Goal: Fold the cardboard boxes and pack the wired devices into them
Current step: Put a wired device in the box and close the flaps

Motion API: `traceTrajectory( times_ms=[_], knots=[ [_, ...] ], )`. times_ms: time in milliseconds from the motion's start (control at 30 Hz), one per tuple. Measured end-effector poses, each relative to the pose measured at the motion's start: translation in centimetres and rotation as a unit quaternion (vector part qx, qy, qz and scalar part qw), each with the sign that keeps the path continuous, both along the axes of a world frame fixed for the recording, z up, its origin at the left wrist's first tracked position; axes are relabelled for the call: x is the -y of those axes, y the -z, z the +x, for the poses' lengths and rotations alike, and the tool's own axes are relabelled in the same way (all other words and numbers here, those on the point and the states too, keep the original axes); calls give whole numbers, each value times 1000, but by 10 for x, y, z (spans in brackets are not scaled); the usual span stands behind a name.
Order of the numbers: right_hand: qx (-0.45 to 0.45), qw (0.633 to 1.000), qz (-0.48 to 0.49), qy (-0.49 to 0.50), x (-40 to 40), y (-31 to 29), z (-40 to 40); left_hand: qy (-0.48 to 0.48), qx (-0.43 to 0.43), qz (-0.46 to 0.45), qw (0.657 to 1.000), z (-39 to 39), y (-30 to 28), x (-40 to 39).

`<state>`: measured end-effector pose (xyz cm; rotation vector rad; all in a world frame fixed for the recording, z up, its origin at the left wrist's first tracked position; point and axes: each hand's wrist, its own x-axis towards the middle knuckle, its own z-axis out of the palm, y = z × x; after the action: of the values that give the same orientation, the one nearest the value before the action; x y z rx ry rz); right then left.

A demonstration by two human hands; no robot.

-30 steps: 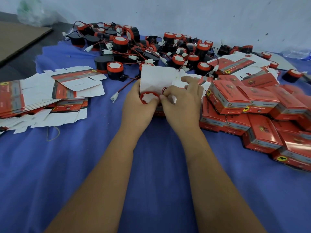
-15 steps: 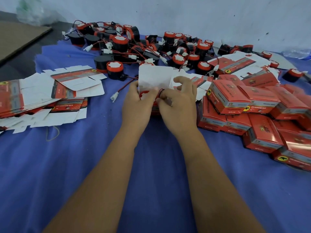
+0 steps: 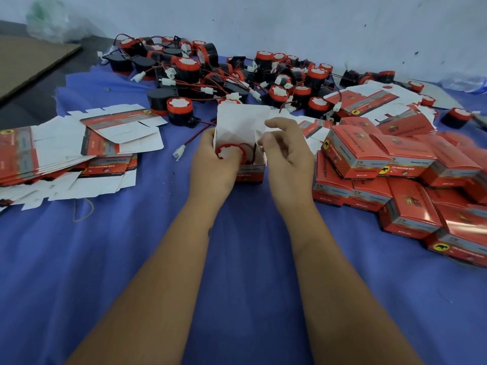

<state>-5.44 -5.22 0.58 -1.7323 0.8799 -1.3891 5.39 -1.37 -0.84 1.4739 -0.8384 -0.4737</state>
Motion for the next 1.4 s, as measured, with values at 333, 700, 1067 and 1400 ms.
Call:
traceTrajectory(
  times_ms=[333,700,1067,1400],
  knots=[
    [-143,989,-30,13,6,10,5,51,-215,-92,971,-3,-8,-1],
    [-90,996,-7,-3,7,7,3,-7,3,-49,999,4,-2,-5],
    [38,989,138,-44,8,8,0,16,-135,-15,991,15,-8,-9],
    [-141,984,24,-110,11,10,-4,58,104,44,992,6,1,-7]
  ],
)
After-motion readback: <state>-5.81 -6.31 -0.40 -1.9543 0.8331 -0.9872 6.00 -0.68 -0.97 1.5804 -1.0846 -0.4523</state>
